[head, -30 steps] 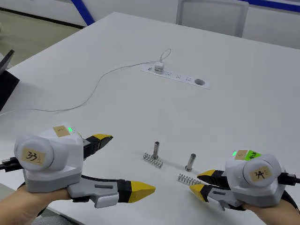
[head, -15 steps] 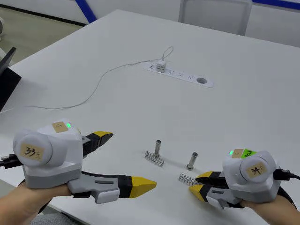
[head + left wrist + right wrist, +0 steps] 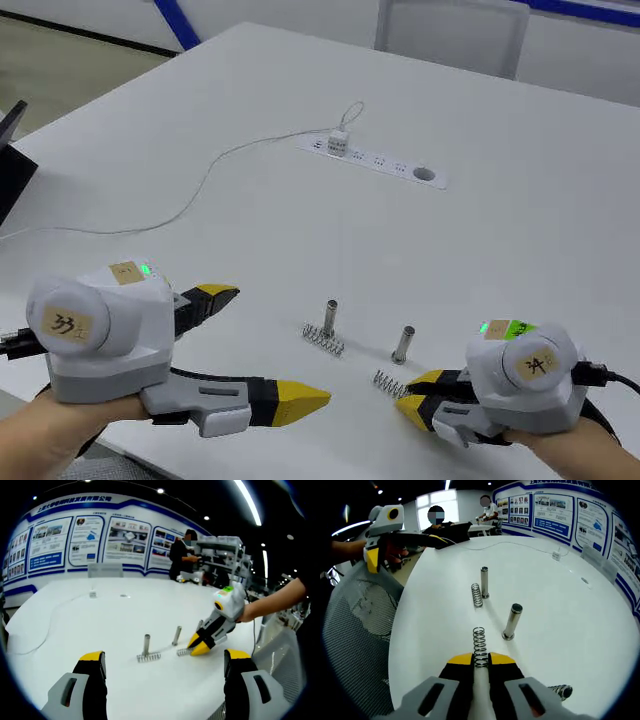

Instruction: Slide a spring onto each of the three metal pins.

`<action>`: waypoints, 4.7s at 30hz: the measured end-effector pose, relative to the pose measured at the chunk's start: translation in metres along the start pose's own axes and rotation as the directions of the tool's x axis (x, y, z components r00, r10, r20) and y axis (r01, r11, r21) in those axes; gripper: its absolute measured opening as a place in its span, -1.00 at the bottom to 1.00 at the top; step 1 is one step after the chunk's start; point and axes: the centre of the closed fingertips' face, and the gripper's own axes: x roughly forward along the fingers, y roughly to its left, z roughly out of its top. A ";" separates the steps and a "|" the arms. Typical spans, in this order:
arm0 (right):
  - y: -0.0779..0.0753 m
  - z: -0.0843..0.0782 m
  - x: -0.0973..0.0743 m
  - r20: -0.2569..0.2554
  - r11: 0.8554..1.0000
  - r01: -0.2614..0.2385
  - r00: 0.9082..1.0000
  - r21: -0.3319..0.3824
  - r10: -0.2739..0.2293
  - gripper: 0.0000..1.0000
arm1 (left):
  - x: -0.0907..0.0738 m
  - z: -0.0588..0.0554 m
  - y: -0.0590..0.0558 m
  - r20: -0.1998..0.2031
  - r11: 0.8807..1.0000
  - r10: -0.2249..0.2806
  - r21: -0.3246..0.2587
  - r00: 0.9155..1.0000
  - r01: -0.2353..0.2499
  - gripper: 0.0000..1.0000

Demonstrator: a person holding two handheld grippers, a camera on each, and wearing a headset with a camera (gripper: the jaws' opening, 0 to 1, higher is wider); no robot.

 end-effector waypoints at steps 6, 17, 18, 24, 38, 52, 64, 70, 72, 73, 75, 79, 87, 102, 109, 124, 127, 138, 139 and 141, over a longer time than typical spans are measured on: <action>0.001 0.000 0.001 -0.005 1.000 0.004 1.000 0.020 -0.004 -0.79 | 0.003 -0.007 -0.009 -0.043 0.997 -0.030 0.071 0.999 0.033 0.94; 0.000 0.010 -0.020 0.015 0.999 0.034 0.999 0.017 -0.034 -0.79 | 0.001 -0.002 -0.010 -0.016 0.997 -0.051 0.059 0.999 0.052 0.85; -0.001 0.011 -0.022 0.017 0.999 0.038 0.999 0.010 -0.038 -0.79 | 0.001 -0.002 -0.009 -0.016 0.997 -0.049 0.059 0.999 0.049 0.84; 0.003 0.024 -0.040 0.058 0.999 0.040 0.998 -0.026 -0.038 -0.79 | 0.004 0.006 -0.013 -0.008 0.995 -0.057 0.084 0.998 0.058 0.75; 0.016 0.064 -0.072 0.132 0.990 0.027 0.991 -0.139 -0.009 -0.79 | 0.014 0.033 -0.035 -0.027 0.970 -0.137 0.196 0.990 0.140 0.55; 0.045 0.090 -0.088 0.136 0.959 -0.023 0.989 -0.282 0.064 -0.79 | 0.024 0.047 -0.059 -0.037 0.943 -0.217 0.252 0.976 0.219 0.19; 0.053 0.093 -0.090 0.124 0.937 -0.032 0.989 -0.347 0.080 -0.79 | 0.029 0.044 -0.070 -0.069 0.921 -0.265 0.278 0.962 0.274 -0.12; 0.053 0.092 -0.092 0.116 0.925 -0.022 0.991 -0.379 0.071 -0.79 | 0.033 0.040 -0.077 -0.099 0.903 -0.284 0.306 0.954 0.300 -0.22; 0.054 0.092 -0.092 0.116 0.924 -0.024 0.991 -0.382 0.074 -0.79 | 0.033 0.039 -0.080 -0.109 0.897 -0.294 0.313 0.950 0.313 -0.26; 0.054 0.092 -0.092 0.117 0.923 -0.024 0.990 -0.385 0.075 -0.79 | 0.033 0.039 -0.081 -0.112 0.895 -0.298 0.313 0.948 0.318 -0.27; 0.057 0.092 -0.093 0.116 0.916 -0.028 0.990 -0.401 0.081 -0.79 | 0.034 0.037 -0.083 -0.122 0.890 -0.302 0.320 0.945 0.326 -0.30; 0.059 0.092 -0.093 0.112 0.908 -0.032 0.990 -0.418 0.086 -0.79 | 0.034 0.036 -0.084 -0.129 0.885 -0.308 0.325 0.943 0.334 -0.38; 0.063 0.089 -0.092 0.097 0.896 -0.042 0.991 -0.442 0.094 -0.79 | 0.032 0.033 -0.091 -0.148 0.868 -0.332 0.339 0.931 0.363 -0.59; 0.069 0.090 -0.092 0.098 0.886 -0.064 0.988 -0.458 0.122 -0.79 | 0.031 0.026 -0.097 -0.186 0.796 -0.342 0.464 0.921 0.389 -0.73; 0.071 0.089 -0.091 0.091 0.869 -0.062 0.988 -0.491 0.122 -0.78 | 0.030 0.023 -0.098 -0.200 0.772 -0.335 0.502 0.921 0.390 -0.76; 0.069 0.087 -0.091 0.105 0.884 -0.091 0.982 -0.459 0.156 -0.71 | 0.026 0.021 -0.103 -0.206 0.737 -0.349 0.542 0.914 0.404 -0.81; 0.067 0.082 -0.089 0.083 0.879 -0.093 0.985 -0.468 0.148 -0.71 | 0.025 0.022 -0.102 -0.202 0.737 -0.350 0.543 0.915 0.402 -0.81; 0.072 0.088 -0.096 0.116 0.893 -0.129 0.974 -0.430 0.197 -0.77 | 0.024 0.018 -0.101 -0.215 0.724 -0.348 0.556 0.912 0.407 -0.81; 0.072 0.090 -0.097 0.128 0.896 -0.132 0.971 -0.423 0.203 -0.77 | 0.024 0.019 -0.101 -0.213 0.725 -0.348 0.557 0.913 0.406 -0.81; 0.074 0.092 -0.100 0.146 0.900 -0.141 0.965 -0.412 0.217 -0.77 | 0.024 0.019 -0.101 -0.211 0.725 -0.347 0.557 0.914 0.404 -0.80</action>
